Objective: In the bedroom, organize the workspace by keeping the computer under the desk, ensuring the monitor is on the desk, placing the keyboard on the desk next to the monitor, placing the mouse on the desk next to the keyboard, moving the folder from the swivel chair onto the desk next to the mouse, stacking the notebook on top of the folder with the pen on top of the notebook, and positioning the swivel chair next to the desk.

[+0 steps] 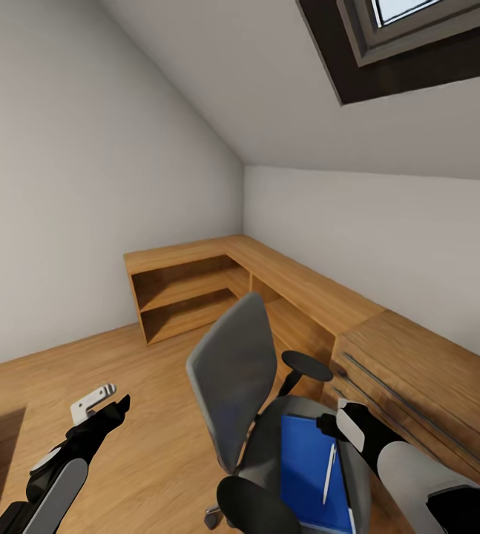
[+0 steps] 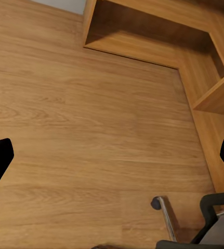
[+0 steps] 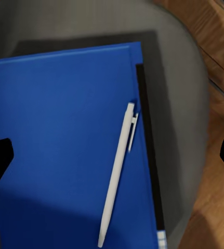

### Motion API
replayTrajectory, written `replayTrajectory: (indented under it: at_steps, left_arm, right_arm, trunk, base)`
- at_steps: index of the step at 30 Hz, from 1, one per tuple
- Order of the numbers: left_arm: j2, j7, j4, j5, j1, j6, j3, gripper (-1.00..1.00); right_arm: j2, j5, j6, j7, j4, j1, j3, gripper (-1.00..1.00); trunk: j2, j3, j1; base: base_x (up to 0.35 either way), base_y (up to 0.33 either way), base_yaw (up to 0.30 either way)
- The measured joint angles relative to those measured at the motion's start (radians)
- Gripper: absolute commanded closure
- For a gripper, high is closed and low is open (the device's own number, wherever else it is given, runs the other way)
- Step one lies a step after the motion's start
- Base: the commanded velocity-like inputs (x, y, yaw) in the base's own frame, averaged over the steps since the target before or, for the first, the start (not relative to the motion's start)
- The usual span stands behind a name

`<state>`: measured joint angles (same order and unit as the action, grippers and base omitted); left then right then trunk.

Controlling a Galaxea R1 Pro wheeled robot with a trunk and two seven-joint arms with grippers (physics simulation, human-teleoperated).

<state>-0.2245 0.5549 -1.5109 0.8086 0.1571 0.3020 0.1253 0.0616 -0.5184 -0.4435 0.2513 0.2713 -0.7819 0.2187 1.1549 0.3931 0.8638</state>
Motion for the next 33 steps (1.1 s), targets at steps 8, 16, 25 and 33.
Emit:
replayTrajectory:
  at_steps: [8, 16, 25, 33]
  left_arm:
    - [0.000, 0.000, -0.048, 0.002, -0.002, 0.049, 0.000, -1.00]
    - [-0.003, -0.001, -0.095, 0.058, -0.028, 0.139, -0.002, -1.00]
    - [-0.004, -0.001, -0.100, 0.080, -0.034, 0.155, -0.005, -1.00]
    - [-0.005, -0.001, -0.100, 0.080, -0.034, 0.155, -0.006, -1.00]
  right_arm:
    - [0.002, 0.000, 0.009, 0.001, 0.001, 0.000, 0.000, -1.00]
    - [0.002, 0.000, 0.010, 0.001, 0.000, 0.000, 0.000, -1.00]
    - [0.002, 0.000, 0.010, 0.001, -0.001, 0.000, 0.000, -1.00]
    - [0.002, 0.000, 0.010, -0.001, 0.000, 0.000, 0.000, -1.00]
  trunk:
    - [0.056, 0.025, 0.031]
    - [0.112, 0.050, 0.061]
    - [0.175, 0.078, 0.096]
    - [0.231, 0.104, 0.127]
  base:
    - [0.000, 0.000, 0.000]
    - [0.000, 0.000, 0.000]
    - [0.000, 0.000, 0.000]
    - [0.000, 0.000, 0.000]
